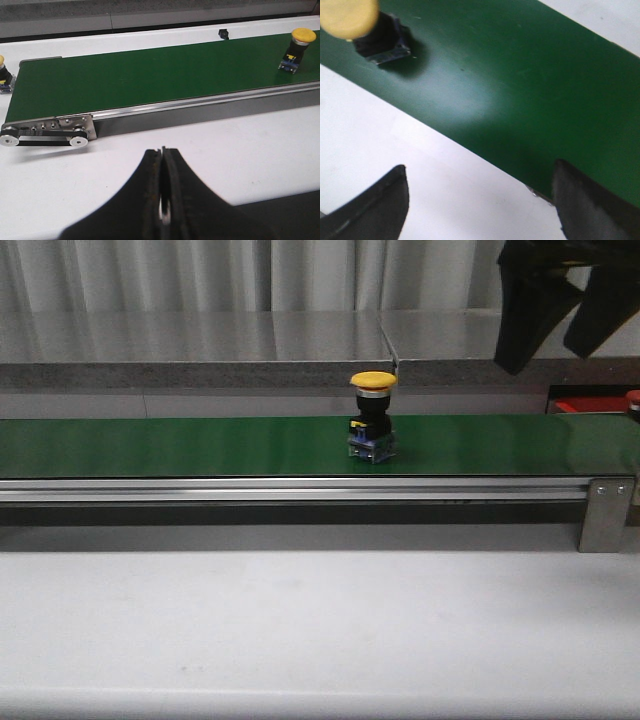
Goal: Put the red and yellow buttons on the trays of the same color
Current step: 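Move the right gripper down onto the yellow button and grasp it, then carry the yellow button into the yellow tray and release it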
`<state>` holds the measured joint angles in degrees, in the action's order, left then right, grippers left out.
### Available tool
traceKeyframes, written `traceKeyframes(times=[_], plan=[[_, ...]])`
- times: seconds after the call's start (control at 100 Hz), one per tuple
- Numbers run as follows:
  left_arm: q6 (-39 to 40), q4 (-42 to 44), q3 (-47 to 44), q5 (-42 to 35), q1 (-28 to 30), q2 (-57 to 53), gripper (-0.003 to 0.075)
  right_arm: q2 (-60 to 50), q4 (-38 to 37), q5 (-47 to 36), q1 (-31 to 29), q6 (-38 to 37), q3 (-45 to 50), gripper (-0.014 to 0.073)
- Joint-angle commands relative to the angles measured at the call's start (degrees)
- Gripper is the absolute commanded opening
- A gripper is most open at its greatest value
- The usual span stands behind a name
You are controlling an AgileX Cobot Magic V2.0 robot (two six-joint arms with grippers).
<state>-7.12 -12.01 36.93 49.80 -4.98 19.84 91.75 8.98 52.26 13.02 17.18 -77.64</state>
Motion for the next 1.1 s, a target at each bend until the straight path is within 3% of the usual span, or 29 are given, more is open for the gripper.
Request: traceKeyframes(times=[0.0, 0.14, 0.66, 0.75, 0.93, 1.09], plan=[[0.4, -1.2, 1.5, -3.8, -0.5, 0.6, -0.002, -0.8, 2.5, -0.7, 1.3, 5.0, -2.7, 0.0585], [0.4, -1.2, 1.5, -3.8, -0.5, 0.6, -0.002, 2.2, 6.4, 0.7, 2.7, 9.8, -5.3, 0.0585], [0.4, -1.2, 1.5, -3.8, -0.5, 0.6, -0.002, 11.4, 9.6, -6.5, 3.6, 11.0, -10.4, 0.0566], [0.4, -1.2, 1.5, -3.8, -0.5, 0.6, -0.002, 12.0, 9.8, -6.5, 3.6, 11.0, -10.5, 0.0479], [0.4, -1.2, 1.5, -3.8, -0.5, 0.6, -0.002, 12.1, 10.1, -7.7, 3.6, 11.0, -10.5, 0.0173], [0.4, -1.2, 1.5, -3.8, -0.5, 0.6, -0.002, 11.7, 10.5, -8.3, 3.5, 10.8, -10.5, 0.0036]])
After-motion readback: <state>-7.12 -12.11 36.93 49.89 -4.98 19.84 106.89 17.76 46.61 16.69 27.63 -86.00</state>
